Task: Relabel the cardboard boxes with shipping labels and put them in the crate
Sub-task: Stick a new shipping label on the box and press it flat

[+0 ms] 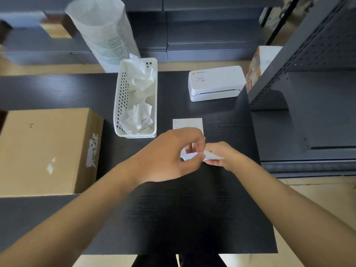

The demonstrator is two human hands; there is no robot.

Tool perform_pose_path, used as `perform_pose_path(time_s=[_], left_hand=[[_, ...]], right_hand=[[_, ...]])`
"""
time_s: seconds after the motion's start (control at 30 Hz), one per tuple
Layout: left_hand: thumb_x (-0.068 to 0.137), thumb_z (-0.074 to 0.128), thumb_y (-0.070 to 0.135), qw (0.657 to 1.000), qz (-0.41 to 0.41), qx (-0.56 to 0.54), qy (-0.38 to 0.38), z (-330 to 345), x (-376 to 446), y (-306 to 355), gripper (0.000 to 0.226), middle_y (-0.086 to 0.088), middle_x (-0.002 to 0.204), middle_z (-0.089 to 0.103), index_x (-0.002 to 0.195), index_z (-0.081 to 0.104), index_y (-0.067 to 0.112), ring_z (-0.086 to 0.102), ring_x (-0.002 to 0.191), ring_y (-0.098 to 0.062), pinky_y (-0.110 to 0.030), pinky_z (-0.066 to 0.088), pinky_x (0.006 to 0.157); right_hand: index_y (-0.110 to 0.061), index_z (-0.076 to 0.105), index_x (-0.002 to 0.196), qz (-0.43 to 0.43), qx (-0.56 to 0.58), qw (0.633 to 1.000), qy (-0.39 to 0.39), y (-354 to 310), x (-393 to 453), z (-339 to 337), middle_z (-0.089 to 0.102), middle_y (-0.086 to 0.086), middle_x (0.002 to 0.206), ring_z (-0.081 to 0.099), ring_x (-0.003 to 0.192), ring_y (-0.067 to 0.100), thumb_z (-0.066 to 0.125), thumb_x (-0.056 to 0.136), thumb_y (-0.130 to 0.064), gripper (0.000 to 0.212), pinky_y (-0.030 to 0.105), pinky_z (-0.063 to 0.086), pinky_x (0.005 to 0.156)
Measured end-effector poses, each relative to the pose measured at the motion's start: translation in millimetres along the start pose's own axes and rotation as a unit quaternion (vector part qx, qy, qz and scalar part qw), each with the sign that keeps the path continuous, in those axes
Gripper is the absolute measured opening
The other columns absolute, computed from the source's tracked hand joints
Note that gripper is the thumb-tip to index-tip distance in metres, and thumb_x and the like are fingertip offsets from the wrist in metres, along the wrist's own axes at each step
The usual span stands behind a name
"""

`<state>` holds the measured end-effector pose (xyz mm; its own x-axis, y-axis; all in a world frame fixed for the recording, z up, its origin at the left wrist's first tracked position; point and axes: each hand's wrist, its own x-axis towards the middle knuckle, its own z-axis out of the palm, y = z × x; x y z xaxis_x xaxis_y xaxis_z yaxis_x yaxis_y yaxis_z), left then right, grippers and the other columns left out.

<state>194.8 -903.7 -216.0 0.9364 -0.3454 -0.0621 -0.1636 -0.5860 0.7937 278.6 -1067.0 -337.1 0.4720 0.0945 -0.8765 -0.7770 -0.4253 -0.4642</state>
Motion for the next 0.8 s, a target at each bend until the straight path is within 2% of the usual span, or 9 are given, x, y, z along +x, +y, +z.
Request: perform_pose_path(time_s=[0.13,0.23,0.3,0.4,0.5,0.57,0.63,0.7,0.8], left_hand=[[0.086,0.055,0.014,0.996,0.019,-0.088,0.013,-27.4,1.7,19.6,0.008,0.014,0.073,0.049,0.079,0.051,0.014,0.046,0.067,-0.006,-0.013,0.035,0.065],[0.089,0.052,0.013,0.994,0.016,-0.108,0.007,-42.6,6.8,23.6,0.009,0.009,0.073,0.048,0.080,0.049,0.011,0.045,0.069,-0.010,-0.017,0.038,0.067],[0.089,0.051,0.013,0.996,0.000,-0.092,-0.002,-47.2,10.8,22.3,0.008,0.011,0.074,0.049,0.081,0.049,0.012,0.045,0.070,-0.007,-0.015,0.039,0.067],[0.088,0.052,0.013,0.997,-0.028,-0.073,-0.009,-47.8,15.6,17.0,0.006,0.013,0.076,0.050,0.084,0.051,0.017,0.046,0.072,-0.005,-0.012,0.038,0.068],[0.085,0.053,0.017,0.998,-0.046,-0.038,-0.001,-48.0,18.4,9.3,0.004,0.011,0.080,0.053,0.084,0.051,0.020,0.048,0.074,-0.007,-0.015,0.040,0.068],[0.084,0.054,0.019,0.998,-0.061,-0.015,0.011,-49.6,19.8,5.2,0.003,0.008,0.082,0.055,0.084,0.052,0.019,0.050,0.076,-0.010,-0.024,0.044,0.071],[0.082,0.054,0.022,0.997,-0.071,0.006,0.020,-52.4,20.5,2.5,0.003,0.007,0.083,0.057,0.083,0.052,0.020,0.051,0.077,-0.010,-0.032,0.046,0.073],[0.079,0.053,0.026,0.996,-0.079,0.015,0.028,-56.6,19.4,2.3,0.007,0.007,0.082,0.057,0.083,0.052,0.020,0.052,0.077,-0.012,-0.034,0.047,0.073],[0.080,0.055,0.026,0.995,-0.091,0.018,0.034,-63.3,15.5,2.7,0.010,0.002,0.086,0.059,0.085,0.054,0.017,0.054,0.080,-0.018,-0.038,0.048,0.075]], right_hand=[[-0.009,0.067,0.089,-0.043,-0.067,0.997,0.024,2.9,0.7,1.5,0.062,0.000,0.069,0.056,0.066,0.011,0.052,0.093,-0.015,0.016,0.032,0.056,0.081],[-0.012,0.056,0.065,-0.116,-0.282,0.949,0.080,4.2,-1.9,-2.6,0.055,0.001,0.067,0.050,0.061,0.015,0.046,0.096,-0.028,0.037,0.029,0.042,0.055],[-0.014,0.051,0.067,-0.151,-0.397,0.900,0.093,3.2,-7.7,-4.2,0.054,0.002,0.072,0.051,0.063,0.015,0.035,0.101,-0.039,0.045,0.028,0.038,0.056],[-0.012,0.057,0.088,-0.177,-0.533,0.816,0.137,-9.5,-24.6,-8.1,0.061,0.007,0.091,0.058,0.082,0.022,0.025,0.102,-0.043,0.047,0.033,0.046,0.067],[-0.011,0.060,0.096,-0.307,-0.515,0.769,0.221,-29.4,-46.4,-12.3,0.063,0.008,0.098,0.059,0.090,0.025,0.031,0.102,-0.037,0.040,0.036,0.049,0.076],[-0.015,0.063,0.097,-0.424,-0.406,0.775,0.234,-42.1,-66.3,-12.1,0.062,-0.001,0.098,0.058,0.091,0.015,0.042,0.099,-0.035,0.029,0.031,0.049,0.082],[-0.022,0.064,0.094,-0.478,-0.294,0.815,0.145,-52.0,-88.2,-10.1,0.062,-0.010,0.095,0.056,0.089,0.006,0.048,0.096,-0.040,0.024,0.025,0.046,0.082],[-0.025,0.064,0.088,-0.448,-0.215,0.868,0.014,-57.2,-112.0,-4.6,0.066,-0.013,0.090,0.060,0.087,0.003,0.050,0.091,-0.050,0.029,0.021,0.048,0.078],[-0.027,0.066,0.087,-0.417,-0.182,0.888,-0.063,-58.9,-129.1,3.8,0.070,-0.010,0.089,0.063,0.085,0.003,0.059,0.087,-0.048,0.022,0.011,0.050,0.069]])
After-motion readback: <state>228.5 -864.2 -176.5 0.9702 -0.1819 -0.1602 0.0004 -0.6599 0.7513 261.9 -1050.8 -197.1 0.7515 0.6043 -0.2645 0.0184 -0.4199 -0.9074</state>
